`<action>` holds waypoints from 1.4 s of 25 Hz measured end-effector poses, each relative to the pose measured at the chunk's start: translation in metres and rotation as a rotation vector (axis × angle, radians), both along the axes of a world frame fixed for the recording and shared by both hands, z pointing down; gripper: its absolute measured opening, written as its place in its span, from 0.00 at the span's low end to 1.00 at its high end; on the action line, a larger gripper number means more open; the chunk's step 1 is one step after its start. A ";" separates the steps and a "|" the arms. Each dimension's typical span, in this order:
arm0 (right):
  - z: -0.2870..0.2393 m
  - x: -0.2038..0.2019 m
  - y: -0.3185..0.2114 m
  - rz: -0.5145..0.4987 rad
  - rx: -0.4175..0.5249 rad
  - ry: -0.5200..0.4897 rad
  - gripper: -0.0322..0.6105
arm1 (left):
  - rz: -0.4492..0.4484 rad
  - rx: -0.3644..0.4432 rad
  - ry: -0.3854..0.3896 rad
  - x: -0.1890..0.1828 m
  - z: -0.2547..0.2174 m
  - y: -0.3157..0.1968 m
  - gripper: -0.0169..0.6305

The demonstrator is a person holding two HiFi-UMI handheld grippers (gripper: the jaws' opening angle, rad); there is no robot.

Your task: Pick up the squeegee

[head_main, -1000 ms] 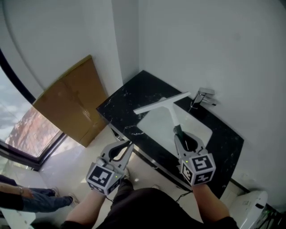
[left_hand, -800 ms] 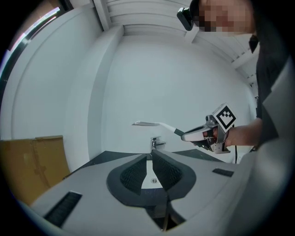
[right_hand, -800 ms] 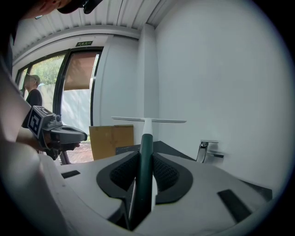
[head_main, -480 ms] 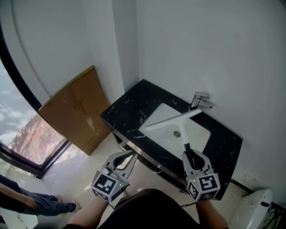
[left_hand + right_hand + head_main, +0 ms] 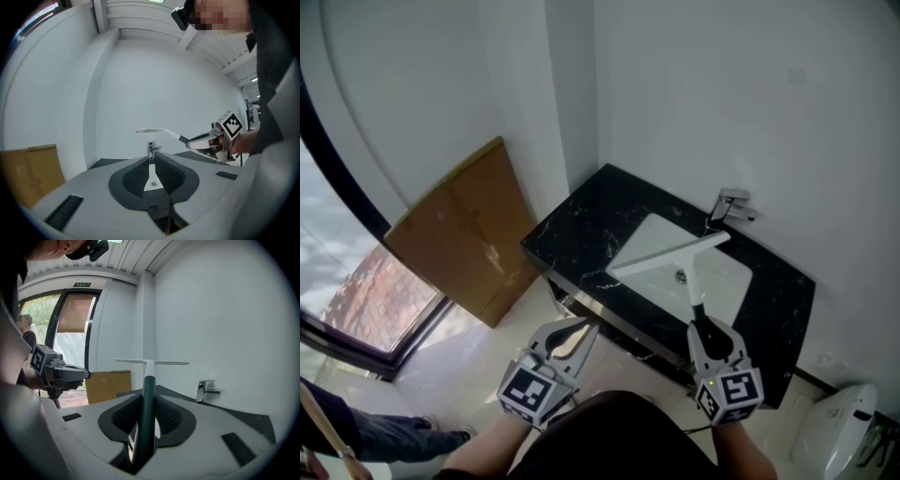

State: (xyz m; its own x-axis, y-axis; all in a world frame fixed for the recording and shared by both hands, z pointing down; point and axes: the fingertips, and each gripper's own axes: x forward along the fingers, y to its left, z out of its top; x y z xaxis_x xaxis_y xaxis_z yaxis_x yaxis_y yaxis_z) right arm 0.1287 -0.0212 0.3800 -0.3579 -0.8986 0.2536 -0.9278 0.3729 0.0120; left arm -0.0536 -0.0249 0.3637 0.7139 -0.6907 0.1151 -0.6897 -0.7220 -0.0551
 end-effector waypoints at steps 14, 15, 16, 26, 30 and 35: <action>-0.009 -0.014 -0.003 -0.002 0.032 0.008 0.18 | -0.005 0.008 0.011 -0.012 0.000 -0.003 0.09; -0.009 -0.014 -0.003 -0.003 0.035 0.009 0.18 | -0.005 0.010 0.011 -0.012 0.000 -0.002 0.09; -0.009 -0.015 -0.003 -0.006 0.037 0.010 0.18 | -0.006 0.011 0.011 -0.012 0.000 -0.002 0.09; -0.010 -0.018 -0.006 -0.012 0.041 0.016 0.18 | -0.020 0.013 0.016 -0.017 -0.001 -0.003 0.09; -0.009 -0.019 -0.006 -0.015 0.036 0.017 0.18 | -0.022 0.009 0.012 -0.017 0.000 -0.004 0.09; -0.009 -0.018 -0.007 -0.011 0.028 0.020 0.18 | -0.023 0.007 0.010 -0.017 0.000 -0.005 0.09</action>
State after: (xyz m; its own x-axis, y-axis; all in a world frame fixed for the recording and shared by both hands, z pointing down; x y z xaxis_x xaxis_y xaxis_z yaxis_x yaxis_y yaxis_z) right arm 0.1105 -0.0281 0.3713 -0.3634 -0.9014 0.2353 -0.9230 0.3827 0.0409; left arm -0.0706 -0.0301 0.3637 0.6987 -0.7080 0.1026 -0.7069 -0.7053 -0.0530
